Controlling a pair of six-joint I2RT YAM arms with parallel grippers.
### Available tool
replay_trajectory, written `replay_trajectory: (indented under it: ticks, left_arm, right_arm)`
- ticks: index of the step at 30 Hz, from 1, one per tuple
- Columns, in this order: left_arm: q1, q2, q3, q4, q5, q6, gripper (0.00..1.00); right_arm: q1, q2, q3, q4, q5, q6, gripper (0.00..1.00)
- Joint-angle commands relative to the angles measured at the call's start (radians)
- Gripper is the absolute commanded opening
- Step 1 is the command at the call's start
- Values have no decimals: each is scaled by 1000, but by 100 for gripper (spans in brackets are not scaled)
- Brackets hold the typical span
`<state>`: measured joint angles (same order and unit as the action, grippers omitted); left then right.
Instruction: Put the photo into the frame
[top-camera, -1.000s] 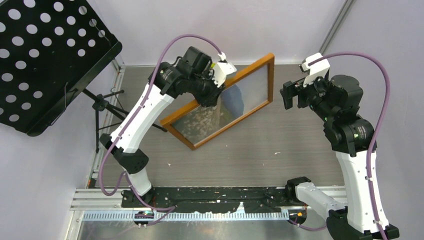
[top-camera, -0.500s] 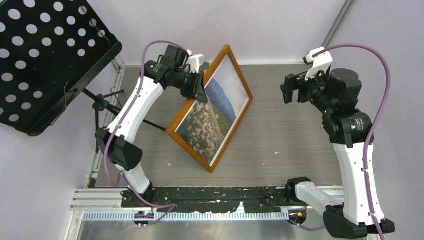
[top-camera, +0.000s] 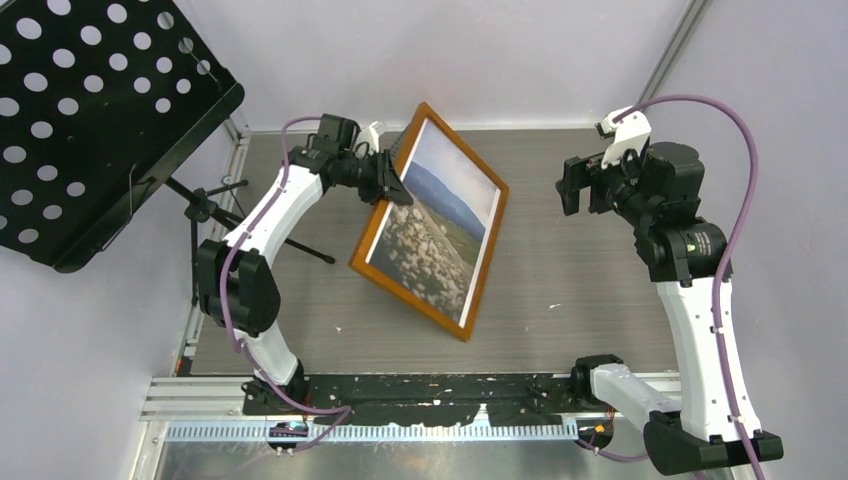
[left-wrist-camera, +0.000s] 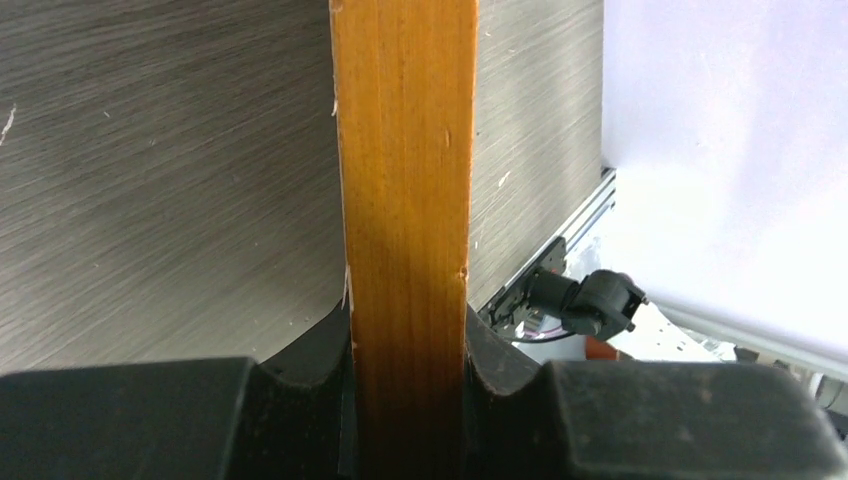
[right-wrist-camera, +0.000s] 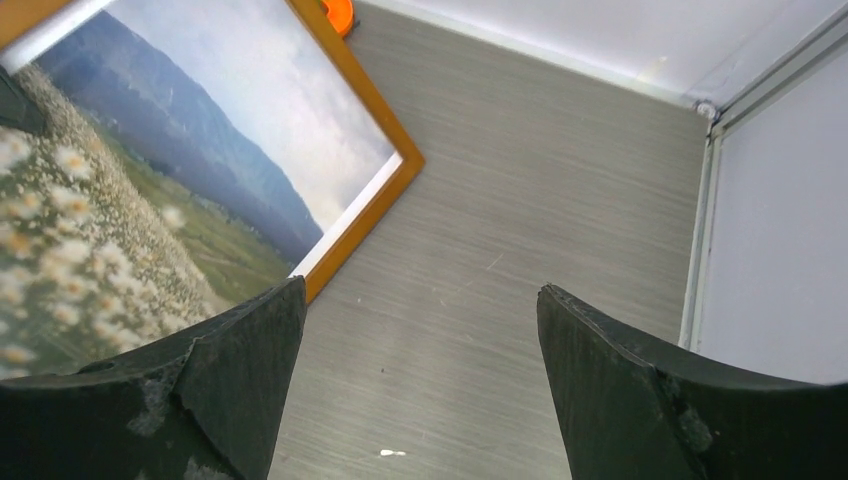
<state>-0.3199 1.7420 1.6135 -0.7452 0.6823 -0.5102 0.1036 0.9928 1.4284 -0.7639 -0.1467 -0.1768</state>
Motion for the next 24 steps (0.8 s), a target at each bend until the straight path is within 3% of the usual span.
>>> replay_trajectory:
  ticks: [1, 14, 22, 24]
  left_arm:
    - [33, -79, -105, 288, 64, -143, 0]
    - [50, -114, -559, 772, -10, -321, 0]
    - [50, -27, -694, 951, -42, -375, 0]
    - [50, -1, -721, 988, -41, -391, 5]
  right_arm:
    - [-15, -27, -58, 66, -27, 20, 92]
    - [-45, -71, -311, 227, -104, 56, 98]
    - [-45, -82, -437, 317, -145, 41, 95]
    - [-46, -78, -467, 341, -165, 30, 95]
